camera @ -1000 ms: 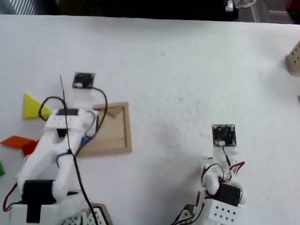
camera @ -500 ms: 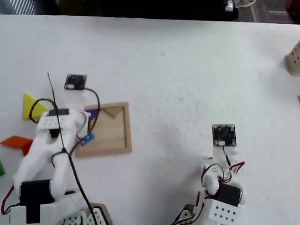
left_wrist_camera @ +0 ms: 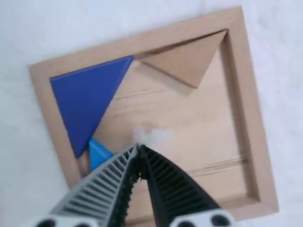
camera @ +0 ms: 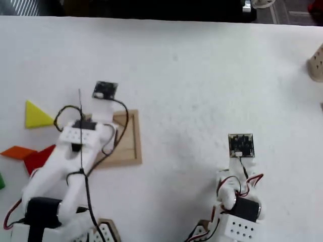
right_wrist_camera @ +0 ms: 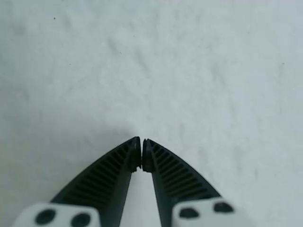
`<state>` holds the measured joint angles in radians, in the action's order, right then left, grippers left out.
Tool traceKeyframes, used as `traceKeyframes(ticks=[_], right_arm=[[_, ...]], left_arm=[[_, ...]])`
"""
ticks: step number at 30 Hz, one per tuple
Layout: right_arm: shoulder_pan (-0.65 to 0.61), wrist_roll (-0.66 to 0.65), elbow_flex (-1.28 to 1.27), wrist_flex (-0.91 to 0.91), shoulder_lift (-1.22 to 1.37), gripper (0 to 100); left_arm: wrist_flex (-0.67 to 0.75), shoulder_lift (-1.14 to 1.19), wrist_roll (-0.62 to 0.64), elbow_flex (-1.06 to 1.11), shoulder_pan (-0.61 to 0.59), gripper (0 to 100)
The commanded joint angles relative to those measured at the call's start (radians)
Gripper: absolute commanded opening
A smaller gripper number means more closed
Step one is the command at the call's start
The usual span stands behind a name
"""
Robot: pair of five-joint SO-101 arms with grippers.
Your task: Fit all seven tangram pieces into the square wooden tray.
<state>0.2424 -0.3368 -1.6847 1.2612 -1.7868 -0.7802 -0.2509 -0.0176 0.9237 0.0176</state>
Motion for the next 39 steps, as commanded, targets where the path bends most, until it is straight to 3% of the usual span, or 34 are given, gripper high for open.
traceKeyframes(ticks=[1,9,18,29,39], right_arm=[[0.004,-0.009,-0.006,0.005,-0.012,1.7],[0.004,-0.009,-0.006,0.005,-0.012,1.7],[0.004,-0.009,-0.006,0.005,-0.012,1.7],[0.004,-0.009,-0.006,0.005,-0.012,1.7],[0.004,-0.009,-0.006,0.005,-0.012,1.7]], left_arm=[[-0.014,0.074,0.009,-0.071,-0.036,2],[-0.138,0.2,0.009,-0.189,-0.147,2],[-0.132,0.197,0.008,-0.199,-0.209,2],[-0.146,-0.094,0.008,-0.11,-0.232,2],[-0.199,-0.295,0.008,-0.152,-0.565,2]])
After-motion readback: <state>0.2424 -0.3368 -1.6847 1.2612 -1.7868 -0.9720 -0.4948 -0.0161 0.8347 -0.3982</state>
